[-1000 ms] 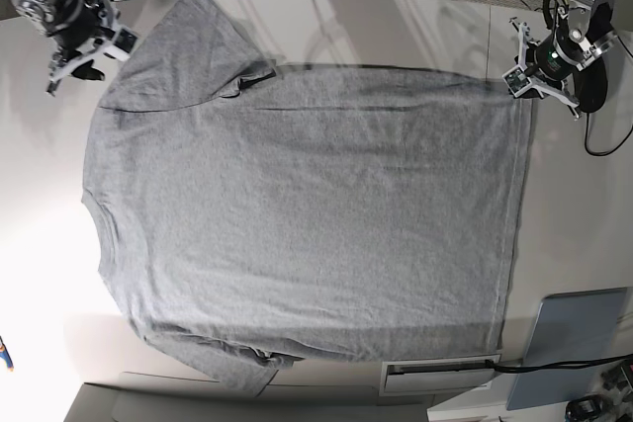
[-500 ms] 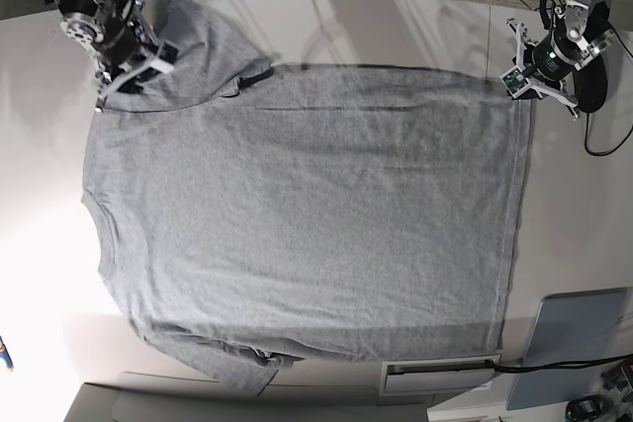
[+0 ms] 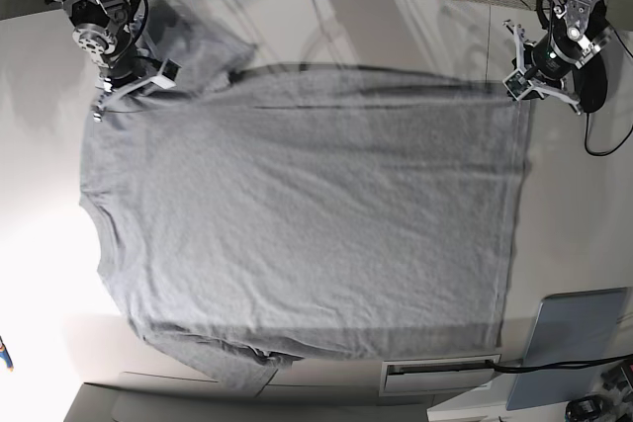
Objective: Fold the T-shirt properly
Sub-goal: 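Lift the shoulder edge with both grippers and fold it toward the hem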
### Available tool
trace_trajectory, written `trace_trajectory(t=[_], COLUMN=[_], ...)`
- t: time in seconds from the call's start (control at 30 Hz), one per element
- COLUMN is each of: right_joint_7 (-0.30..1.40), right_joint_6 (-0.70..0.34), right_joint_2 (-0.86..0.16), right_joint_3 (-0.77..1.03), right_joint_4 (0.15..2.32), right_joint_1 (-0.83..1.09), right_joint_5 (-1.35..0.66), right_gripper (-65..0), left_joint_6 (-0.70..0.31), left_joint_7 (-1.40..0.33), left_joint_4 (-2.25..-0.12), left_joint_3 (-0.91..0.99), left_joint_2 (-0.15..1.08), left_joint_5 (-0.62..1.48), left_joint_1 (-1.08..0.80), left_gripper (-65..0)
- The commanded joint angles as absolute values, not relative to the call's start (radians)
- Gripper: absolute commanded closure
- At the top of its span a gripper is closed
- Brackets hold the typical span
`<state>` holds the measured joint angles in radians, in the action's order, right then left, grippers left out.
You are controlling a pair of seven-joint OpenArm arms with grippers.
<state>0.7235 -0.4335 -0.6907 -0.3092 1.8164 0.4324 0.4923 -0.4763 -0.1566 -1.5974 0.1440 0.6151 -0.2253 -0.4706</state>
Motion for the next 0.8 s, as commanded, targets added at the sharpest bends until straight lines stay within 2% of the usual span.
trace_trajectory(t=[0.0, 0.13, 0.33, 0.53, 0.77], right_joint_7=[0.742, 0.778, 0.837, 0.861, 0.872], right_joint_6=[-0.428, -0.405, -0.325, -0.251, -0.139], right_joint_2=[-0.725, -0.791, -0.844, -0.847, -0.847], right_joint_3=[-0.304, -0.304, -0.304, -0.304, -0.304], right_joint_4=[1.851, 1.943, 2.039, 2.11, 2.149], right_joint_1=[0.451, 0.535, 0.684, 0.833, 0.974], right_joint_5=[0.495, 0.494, 0.495, 0.504, 0.64], right_gripper=[0.0, 0.0, 0.0, 0.0, 0.0], left_joint_6=[-0.508, -0.505, -0.463, -0.508, -0.521], left_joint_7=[-0.267, -0.38, -0.385, -0.384, -0.381], left_joint_4=[-1.603, -1.663, -1.764, -1.856, -1.924], left_joint_3=[0.138, 0.142, 0.197, 0.309, 0.366], left_joint_2=[0.625, 0.632, 0.637, 0.637, 0.637], left_joint_5=[-0.241, -0.231, -0.186, -0.091, -0.069], left_joint_1=[-0.5, -0.559, -0.702, -0.848, -0.934], left_gripper=[0.0, 0.0, 0.0, 0.0, 0.0])
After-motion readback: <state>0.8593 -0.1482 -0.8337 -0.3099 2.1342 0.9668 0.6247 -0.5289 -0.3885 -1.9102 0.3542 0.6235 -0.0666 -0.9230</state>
